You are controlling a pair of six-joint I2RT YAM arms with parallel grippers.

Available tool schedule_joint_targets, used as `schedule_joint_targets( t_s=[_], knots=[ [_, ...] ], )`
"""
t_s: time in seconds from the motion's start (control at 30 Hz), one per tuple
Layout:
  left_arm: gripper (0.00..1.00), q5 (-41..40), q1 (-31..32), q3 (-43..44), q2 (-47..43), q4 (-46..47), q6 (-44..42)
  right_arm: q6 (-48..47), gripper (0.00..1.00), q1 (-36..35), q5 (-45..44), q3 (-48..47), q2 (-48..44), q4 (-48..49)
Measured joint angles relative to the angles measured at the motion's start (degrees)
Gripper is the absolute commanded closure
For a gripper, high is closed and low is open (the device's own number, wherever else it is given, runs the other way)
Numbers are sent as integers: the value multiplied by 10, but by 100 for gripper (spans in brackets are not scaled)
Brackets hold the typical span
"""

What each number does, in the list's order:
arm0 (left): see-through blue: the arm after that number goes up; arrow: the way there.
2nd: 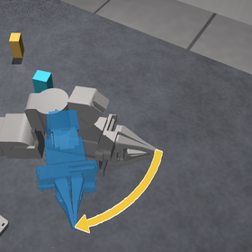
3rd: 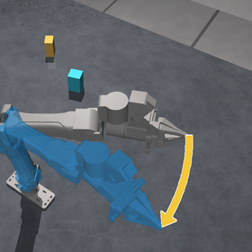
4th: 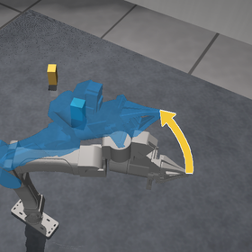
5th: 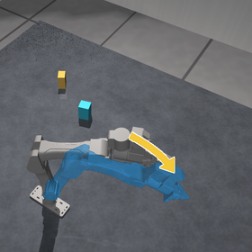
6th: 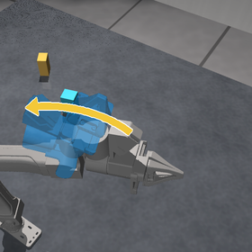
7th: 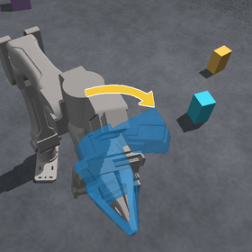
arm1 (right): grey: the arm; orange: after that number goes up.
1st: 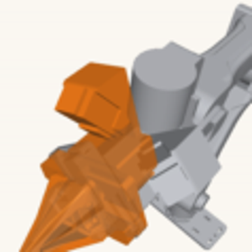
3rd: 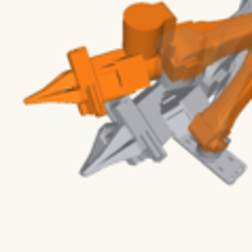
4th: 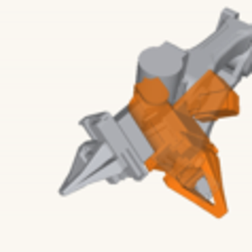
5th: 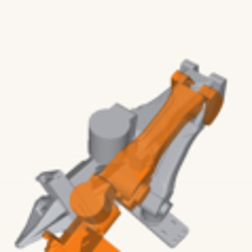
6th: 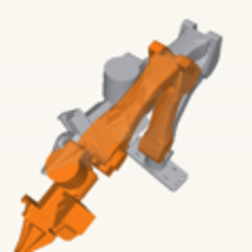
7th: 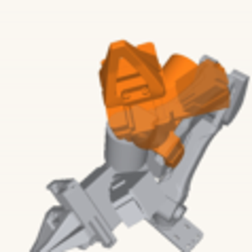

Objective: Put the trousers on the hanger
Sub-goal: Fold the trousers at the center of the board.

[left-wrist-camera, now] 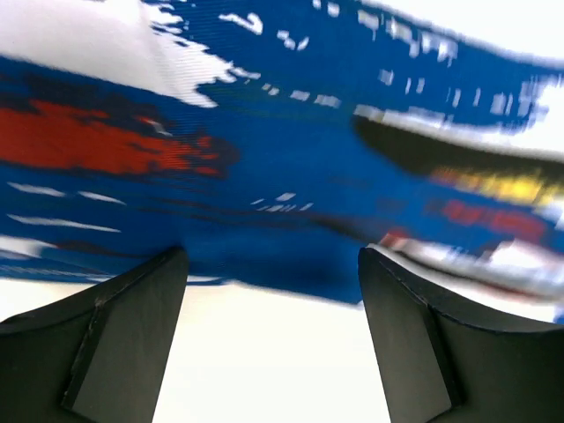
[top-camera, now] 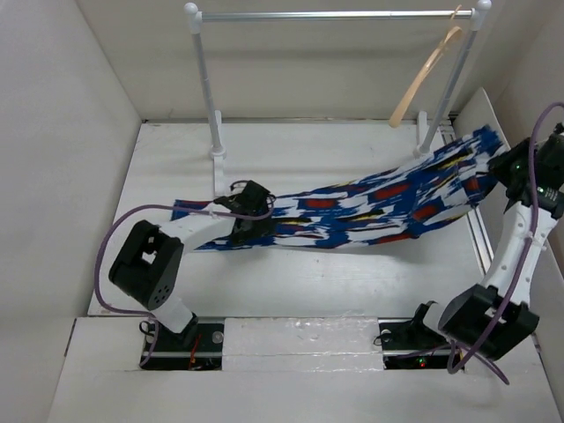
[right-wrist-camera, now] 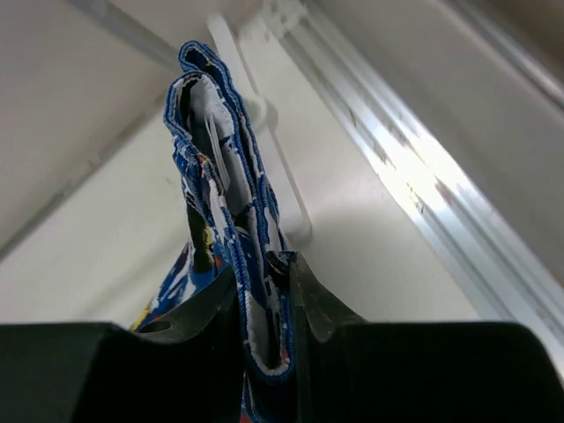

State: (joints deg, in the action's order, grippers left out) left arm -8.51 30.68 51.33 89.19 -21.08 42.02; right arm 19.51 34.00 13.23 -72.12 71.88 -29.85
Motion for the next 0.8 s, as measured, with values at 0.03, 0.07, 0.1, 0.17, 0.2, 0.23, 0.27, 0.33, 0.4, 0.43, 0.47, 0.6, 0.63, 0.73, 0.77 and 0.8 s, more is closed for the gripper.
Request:
schedule_joint_targets(
  t_s=[0.03,0.07,0.1,0.17,0.2,0.23,0.27,0.33,0.4,0.43,0.47,0.6,0.63,0.73,0.77,0.8],
  knots=[
    [25,2,25,15,11,0,2,-3,100,2,-2,-21,-16,-3],
    [25,5,48,33,26,0,2,-7,100,3,-3,-38,-28,-4],
    [25,10,72,54,42,0,3,-12,100,4,-4,-54,-39,-7],
    [25,18,114,99,81,0,3,-21,100,3,-4,-82,-52,-18],
    [25,22,133,122,102,-2,3,-28,100,0,-6,-95,-54,-24],
    [24,28,149,146,122,-3,2,-38,100,-8,-13,-103,-55,-35],
    [24,33,162,166,141,-1,2,-38,100,-24,-13,-112,-56,-36],
    [24,36,186,206,172,-19,-6,-48,100,-78,-25,-122,-57,-47],
    [24,40,200,233,191,-24,-12,-54,100,-163,-48,-127,-57,-53],
    [24,43,201,235,191,-24,-14,-57,100,-214,-65,-129,-56,-58],
    [24,44,197,235,185,-28,-16,-57,100,-266,-81,-134,-52,-62],
    [24,45,126,216,112,-46,-24,-53,100,-458,-144,-178,-6,-67],
    [23,42,94,210,80,-49,-26,-49,100,-496,-162,-194,11,-69],
    [23,29,-12,192,-27,-43,-31,-45,100,-589,-202,-243,71,-68],
    [23,26,-51,184,-66,-38,-32,-43,100,-614,-211,-262,96,-68],
    [23,24,-92,175,-102,-29,-32,-43,100,-637,-219,-280,121,-66]
  ],
)
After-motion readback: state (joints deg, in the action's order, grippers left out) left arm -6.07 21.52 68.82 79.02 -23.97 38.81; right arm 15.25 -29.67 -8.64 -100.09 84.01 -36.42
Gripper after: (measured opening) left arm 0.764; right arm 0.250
